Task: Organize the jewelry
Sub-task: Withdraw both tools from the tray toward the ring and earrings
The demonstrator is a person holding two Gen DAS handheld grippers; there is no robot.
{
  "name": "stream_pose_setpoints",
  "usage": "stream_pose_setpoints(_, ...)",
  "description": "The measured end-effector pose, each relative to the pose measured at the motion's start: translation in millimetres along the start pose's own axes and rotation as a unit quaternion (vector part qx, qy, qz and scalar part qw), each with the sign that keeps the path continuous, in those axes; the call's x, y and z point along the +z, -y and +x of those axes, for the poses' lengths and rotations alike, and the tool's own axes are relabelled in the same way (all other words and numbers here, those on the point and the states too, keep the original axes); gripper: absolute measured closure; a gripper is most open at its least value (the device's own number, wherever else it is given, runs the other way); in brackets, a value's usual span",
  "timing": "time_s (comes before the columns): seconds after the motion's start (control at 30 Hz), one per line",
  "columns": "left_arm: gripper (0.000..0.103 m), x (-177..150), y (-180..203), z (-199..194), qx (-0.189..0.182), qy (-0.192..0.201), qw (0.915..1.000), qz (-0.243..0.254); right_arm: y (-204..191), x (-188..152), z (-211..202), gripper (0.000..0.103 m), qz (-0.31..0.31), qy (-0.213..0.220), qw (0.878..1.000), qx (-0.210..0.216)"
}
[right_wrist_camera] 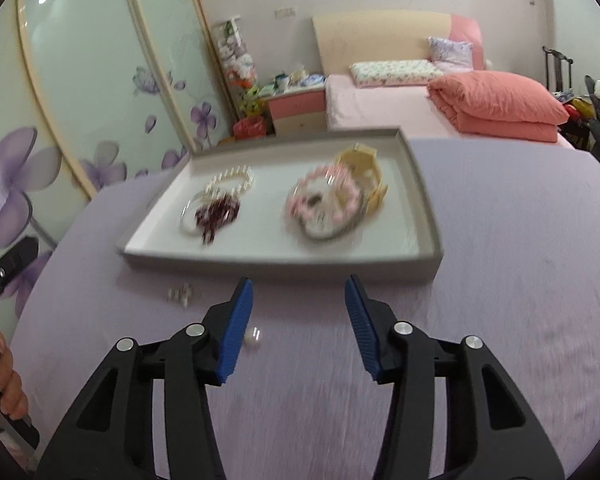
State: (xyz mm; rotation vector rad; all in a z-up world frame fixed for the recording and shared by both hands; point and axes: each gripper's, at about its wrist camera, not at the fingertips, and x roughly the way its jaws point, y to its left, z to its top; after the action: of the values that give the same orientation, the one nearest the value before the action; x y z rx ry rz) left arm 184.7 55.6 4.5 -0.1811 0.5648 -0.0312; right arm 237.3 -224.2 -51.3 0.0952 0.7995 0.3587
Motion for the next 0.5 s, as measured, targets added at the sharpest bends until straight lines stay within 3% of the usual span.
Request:
stream_pose_setpoints(0.37, 0.017, -27, 4, -20, -0.016, -0.013, 0.9998, 0.004, -30, -39, 18, 0.069, -0.064, -0.075, 0.995, -0.001)
stream_pose_setpoints(0.5, 0.017, -32, 4, -25, -0.018, -0.011, 0.9998, 0.006, -37, -40, 24, 0.071, -0.080, -0.077, 0.994, -0.019)
